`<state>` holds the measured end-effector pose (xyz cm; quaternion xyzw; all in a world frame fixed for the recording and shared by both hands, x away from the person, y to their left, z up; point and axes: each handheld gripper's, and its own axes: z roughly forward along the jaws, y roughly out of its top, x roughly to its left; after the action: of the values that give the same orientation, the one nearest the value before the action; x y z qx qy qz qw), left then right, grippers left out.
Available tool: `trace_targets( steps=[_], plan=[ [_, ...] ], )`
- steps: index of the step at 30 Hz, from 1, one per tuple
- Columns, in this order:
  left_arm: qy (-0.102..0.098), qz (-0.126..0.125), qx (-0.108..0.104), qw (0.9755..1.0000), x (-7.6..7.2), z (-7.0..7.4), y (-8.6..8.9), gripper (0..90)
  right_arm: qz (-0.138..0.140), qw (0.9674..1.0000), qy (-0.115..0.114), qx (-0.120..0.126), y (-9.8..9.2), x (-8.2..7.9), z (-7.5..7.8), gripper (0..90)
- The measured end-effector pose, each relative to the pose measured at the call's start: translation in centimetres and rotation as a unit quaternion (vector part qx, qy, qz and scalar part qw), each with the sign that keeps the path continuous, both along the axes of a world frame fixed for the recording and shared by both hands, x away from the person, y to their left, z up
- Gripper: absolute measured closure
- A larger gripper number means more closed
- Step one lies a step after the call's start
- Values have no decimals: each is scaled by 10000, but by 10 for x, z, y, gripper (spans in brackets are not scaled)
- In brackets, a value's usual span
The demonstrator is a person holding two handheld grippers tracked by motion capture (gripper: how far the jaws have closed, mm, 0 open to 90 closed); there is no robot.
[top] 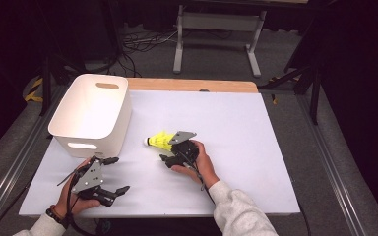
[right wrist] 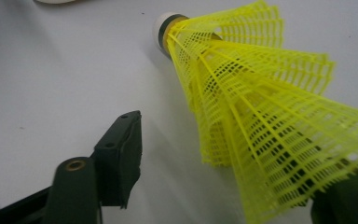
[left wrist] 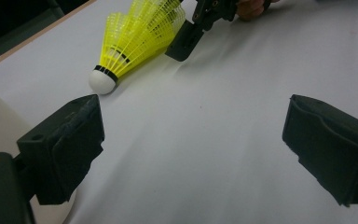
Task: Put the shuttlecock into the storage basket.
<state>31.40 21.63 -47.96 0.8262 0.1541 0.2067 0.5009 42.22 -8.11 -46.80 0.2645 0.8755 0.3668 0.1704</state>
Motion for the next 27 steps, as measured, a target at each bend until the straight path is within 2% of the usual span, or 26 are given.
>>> trace_targets(
  steps=[4, 6, 12, 14, 18, 22, 27],
  plan=[
    [-10, 9, -25, 10000, 0, 1, 1, 63, -99, 9997, -5, 212, 0, 4, 3, 472],
    [5, -3, -26, 10000, 0, 0, 0, 64, -190, 9996, -65, 211, 2, 6, 3, 499],
    [18, -39, 2, 10000, 0, 0, -2, 64, -212, 9993, 20, 314, 6, 15, 0, 567],
    [22, -33, 3, 10000, 0, 0, -2, 64, -322, 9991, 20, 275, 8, 18, -1, 613],
    [19, -37, 17, 10000, 0, -1, -2, 64, -452, 9987, -177, 129, 13, 23, -1, 765],
    [30, -39, 32, 10000, 1, -2, -2, 64, -402, 9986, -356, -2, 18, 25, 0, 831],
    [61, -22, 30, 10000, 1, -2, -2, 64, -369, 9985, -403, 46, 20, 25, 1, 859]
  ],
)
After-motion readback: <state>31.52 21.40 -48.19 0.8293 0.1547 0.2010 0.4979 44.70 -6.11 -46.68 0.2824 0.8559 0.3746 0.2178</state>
